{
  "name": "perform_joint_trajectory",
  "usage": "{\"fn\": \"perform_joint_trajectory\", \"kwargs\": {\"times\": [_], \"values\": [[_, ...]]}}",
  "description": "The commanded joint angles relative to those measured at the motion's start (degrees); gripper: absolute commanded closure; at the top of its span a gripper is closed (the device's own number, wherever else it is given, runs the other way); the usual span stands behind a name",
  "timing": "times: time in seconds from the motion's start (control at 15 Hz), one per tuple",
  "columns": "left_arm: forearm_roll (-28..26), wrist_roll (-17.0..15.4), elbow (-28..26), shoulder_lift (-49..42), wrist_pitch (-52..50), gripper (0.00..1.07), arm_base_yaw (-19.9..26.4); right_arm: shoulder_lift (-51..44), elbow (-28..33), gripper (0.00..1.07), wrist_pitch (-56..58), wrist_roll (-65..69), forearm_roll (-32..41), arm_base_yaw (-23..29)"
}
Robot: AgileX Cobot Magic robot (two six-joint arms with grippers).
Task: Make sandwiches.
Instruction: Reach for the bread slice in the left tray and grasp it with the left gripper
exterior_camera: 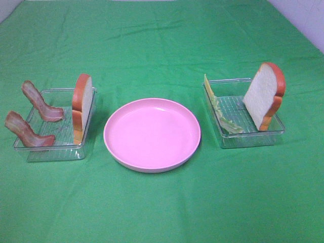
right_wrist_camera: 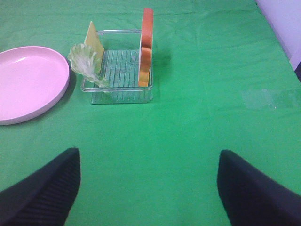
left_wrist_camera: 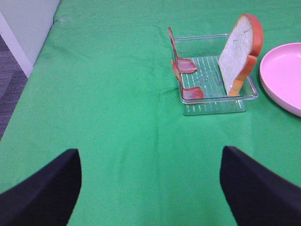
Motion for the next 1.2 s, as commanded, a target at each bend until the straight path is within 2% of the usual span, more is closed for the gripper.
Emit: {"fn": "perform_joint_trajectory", "kwargs": {"times": [0.07,1.2], "values": [[-0.3,0.1,0.1,-1.4,-0.3,0.30,-0.3,-0.6,0.2,0.32,0.0,-0.3,-0.1,-0.3],[-0.3,0.1,0.1,-1.4,-0.3,0.30,-0.3,-0.6,0.2,0.32,0.0,-0.3,-0.1,-0.3]]}}
